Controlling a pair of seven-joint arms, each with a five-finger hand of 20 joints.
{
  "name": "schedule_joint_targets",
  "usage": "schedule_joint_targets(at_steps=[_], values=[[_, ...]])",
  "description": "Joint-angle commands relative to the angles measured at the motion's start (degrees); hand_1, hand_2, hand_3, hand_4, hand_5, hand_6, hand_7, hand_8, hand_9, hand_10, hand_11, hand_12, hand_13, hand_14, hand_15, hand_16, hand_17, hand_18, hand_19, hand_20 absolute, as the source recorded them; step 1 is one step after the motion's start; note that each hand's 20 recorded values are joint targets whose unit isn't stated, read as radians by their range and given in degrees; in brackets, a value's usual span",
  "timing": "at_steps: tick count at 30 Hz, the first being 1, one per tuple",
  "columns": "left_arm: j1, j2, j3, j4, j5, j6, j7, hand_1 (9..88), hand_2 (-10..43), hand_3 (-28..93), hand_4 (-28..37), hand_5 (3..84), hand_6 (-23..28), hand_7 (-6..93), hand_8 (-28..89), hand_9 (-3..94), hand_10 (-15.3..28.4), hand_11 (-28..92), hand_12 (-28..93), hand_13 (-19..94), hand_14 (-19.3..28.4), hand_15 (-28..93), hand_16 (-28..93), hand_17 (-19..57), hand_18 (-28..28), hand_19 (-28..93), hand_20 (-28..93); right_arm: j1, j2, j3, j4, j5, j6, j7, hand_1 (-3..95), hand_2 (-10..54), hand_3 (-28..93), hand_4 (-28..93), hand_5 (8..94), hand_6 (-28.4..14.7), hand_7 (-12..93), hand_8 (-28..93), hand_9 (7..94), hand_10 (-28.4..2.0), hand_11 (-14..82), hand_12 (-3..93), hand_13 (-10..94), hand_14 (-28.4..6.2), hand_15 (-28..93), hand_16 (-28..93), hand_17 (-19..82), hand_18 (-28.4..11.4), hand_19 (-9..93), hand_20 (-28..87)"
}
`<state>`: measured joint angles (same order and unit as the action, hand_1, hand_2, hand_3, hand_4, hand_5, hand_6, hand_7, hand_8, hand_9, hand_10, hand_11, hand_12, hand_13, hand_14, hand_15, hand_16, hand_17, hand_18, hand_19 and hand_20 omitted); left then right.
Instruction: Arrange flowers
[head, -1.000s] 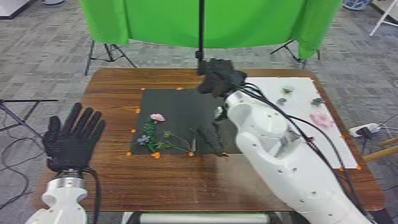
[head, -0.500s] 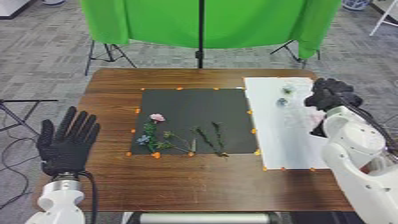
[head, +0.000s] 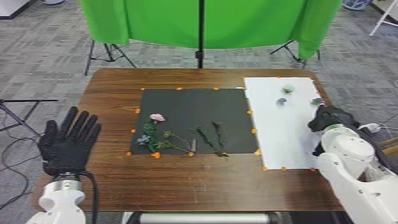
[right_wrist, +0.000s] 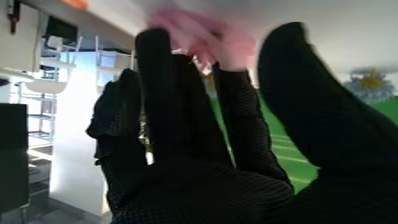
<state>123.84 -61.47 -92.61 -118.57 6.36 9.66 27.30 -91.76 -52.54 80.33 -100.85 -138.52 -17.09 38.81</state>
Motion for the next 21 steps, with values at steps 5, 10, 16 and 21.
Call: schedule_joint_targets(at_steps=[5,10,16,21], values=[[0.9,-1.04,0.33,-0.14,0.53,0.37,-0.67,22.1,13.3,77,-28.3,37.2,9.7,8.4,-9,30.1,15.9,14,8,21,15.6,22,-4,-8.6,12.7,26,9,0.0,-0.4,-3.0,3.6,-4.2,13.9,-3.8,62.7,-9.5,71,-28,74.6,0.6,37,-4,83.1,-10.7,11.5,37.6,69,-7.4,45,38,31,-22.9,88,44],[1.3,-1.01,-0.21,-0.31,0.55,0.39,-0.44,22.3,13.1,77,-28.3,37.2,9.7,8.4,-9,30.2,16.0,14,8,21,15.6,22,-4,-8.6,12.7,26,9,0.5,0.3,-4.2,-2.5,-5.4,17.7,-6.8,62.5,-9.5,72,-28,75.4,0.3,38,-3,84.0,-10.7,11.2,39.0,70,-7.5,46,38,32,-23.0,88,45],[1.5,-1.28,0.03,-0.38,0.41,0.43,-0.86,22.9,13.1,78,-28.3,37.3,9.8,8.3,-9,30.2,16.0,14,8,21,15.7,22,-4,-8.6,12.7,26,9,4.4,-2.3,-10.0,-9.0,-4.4,21.1,-13.5,62.1,-9.5,72,-28,74.6,-0.1,38,-3,83.4,-10.7,11.0,39.3,69,-7.3,47,38,32,-22.9,88,45],[1.7,-1.14,0.25,-0.38,0.62,0.73,-1.1,23.2,13.1,77,-28.3,37.2,9.8,8.4,-9,30.2,16.1,14,8,21,15.8,22,-4,-8.7,12.7,26,9,9.5,-6.6,-16.6,-11.1,-1.5,15.3,-20.6,61.7,-9.5,71,-28,73.1,-0.3,38,-3,81.7,-10.7,11.0,39.0,67,-7.1,48,38,31,-22.3,88,45]])
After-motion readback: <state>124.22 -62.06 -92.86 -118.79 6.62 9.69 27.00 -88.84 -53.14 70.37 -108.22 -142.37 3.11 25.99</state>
